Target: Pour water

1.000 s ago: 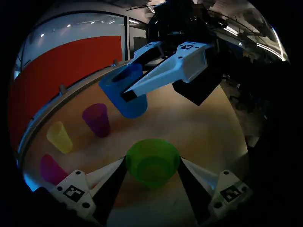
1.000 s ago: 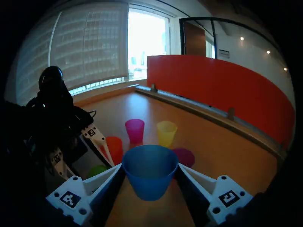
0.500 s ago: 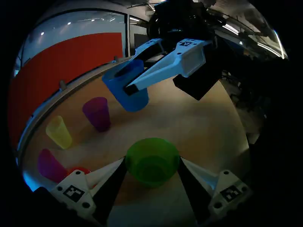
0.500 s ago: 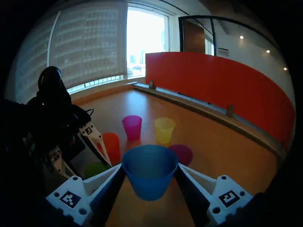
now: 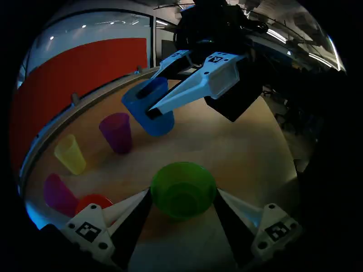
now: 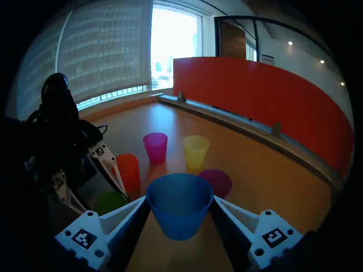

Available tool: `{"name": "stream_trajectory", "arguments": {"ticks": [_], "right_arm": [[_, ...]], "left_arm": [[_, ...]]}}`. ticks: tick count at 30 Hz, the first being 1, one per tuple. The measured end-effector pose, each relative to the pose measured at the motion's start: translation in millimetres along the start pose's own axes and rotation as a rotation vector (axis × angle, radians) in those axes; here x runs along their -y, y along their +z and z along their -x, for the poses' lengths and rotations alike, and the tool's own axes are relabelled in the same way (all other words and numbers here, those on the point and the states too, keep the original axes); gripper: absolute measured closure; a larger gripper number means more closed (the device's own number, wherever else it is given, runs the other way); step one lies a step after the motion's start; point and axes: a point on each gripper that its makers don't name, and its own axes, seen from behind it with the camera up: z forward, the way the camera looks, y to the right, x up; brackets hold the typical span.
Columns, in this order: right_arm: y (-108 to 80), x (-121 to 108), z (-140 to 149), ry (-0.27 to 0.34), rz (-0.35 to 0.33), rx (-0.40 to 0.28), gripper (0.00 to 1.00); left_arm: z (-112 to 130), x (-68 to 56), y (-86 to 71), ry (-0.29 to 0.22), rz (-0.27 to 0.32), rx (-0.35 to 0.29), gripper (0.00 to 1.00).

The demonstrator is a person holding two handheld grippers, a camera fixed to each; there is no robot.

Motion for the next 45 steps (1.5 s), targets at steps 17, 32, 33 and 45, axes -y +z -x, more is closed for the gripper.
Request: {"name": "stream_trajectory", "arguments": {"ticks": [17, 32, 33, 45], "right_arm": [[10.2, 5, 2, 0.003, -0.018, 0.009, 0.10], [29.4, 16, 2, 0.001, -0.050, 0.021, 0.10], [31.1, 17, 2, 0.000, -0.053, 0.022, 0.10], [60.5, 25, 10, -0.009, -0.082, 0.069, 0.10]], "left_arm": [[6, -0.8, -4.1, -0.004, -0.005, 0.023, 0.06], [17, -6.5, -19.2, 0.033, -0.031, 0.040, 0.01], [17, -7.0, -20.7, 0.033, -0.033, 0.040, 0.01], [29, -6.2, -51.8, -0.015, -0.079, 0.008, 0.00]]}}
